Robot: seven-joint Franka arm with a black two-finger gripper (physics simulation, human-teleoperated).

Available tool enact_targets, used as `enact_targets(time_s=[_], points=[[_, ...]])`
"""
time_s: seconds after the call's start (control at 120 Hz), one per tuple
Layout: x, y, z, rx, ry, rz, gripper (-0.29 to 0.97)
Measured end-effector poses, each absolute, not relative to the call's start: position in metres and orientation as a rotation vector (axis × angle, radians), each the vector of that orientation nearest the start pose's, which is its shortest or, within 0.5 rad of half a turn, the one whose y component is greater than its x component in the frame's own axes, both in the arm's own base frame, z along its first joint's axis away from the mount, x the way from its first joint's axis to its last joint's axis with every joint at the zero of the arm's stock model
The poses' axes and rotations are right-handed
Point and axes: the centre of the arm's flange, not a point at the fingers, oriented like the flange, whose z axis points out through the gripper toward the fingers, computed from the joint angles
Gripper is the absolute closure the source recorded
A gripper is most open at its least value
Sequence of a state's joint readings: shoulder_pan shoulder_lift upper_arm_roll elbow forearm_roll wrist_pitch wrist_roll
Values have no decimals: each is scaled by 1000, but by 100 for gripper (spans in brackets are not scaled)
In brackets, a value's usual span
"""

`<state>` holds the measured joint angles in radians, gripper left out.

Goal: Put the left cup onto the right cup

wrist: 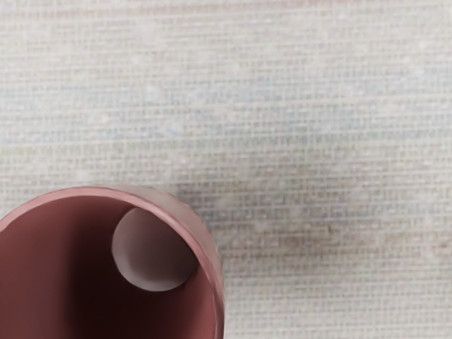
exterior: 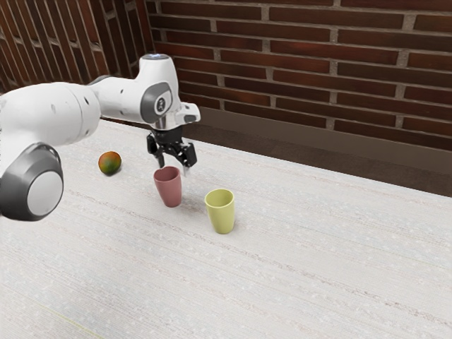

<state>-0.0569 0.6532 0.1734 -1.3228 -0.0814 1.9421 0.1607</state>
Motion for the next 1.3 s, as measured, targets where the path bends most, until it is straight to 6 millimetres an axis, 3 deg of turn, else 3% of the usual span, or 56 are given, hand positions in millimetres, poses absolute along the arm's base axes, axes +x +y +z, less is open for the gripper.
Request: enact_targets(time_s=[0.2, 0.367, 0.6, 0.725, 0.883, 1.008, 1.1, 1.2, 1.3], points=[[732, 60, 303, -3123, 45, 52, 0], [734, 62, 291, -3133, 25, 38, 1], [736, 62, 296, -3138, 6, 5, 54], [736, 62, 298, -3135, 1, -2, 67], [736, 61, 302, -3137, -8, -12, 74], [736, 61, 314, -3139, -15, -35, 76], [735, 61, 334, -3137, -14, -62, 77], [727, 55, 372, -3144, -1, -84, 77], [711, 32, 415, -3152, 52, -80, 78]])
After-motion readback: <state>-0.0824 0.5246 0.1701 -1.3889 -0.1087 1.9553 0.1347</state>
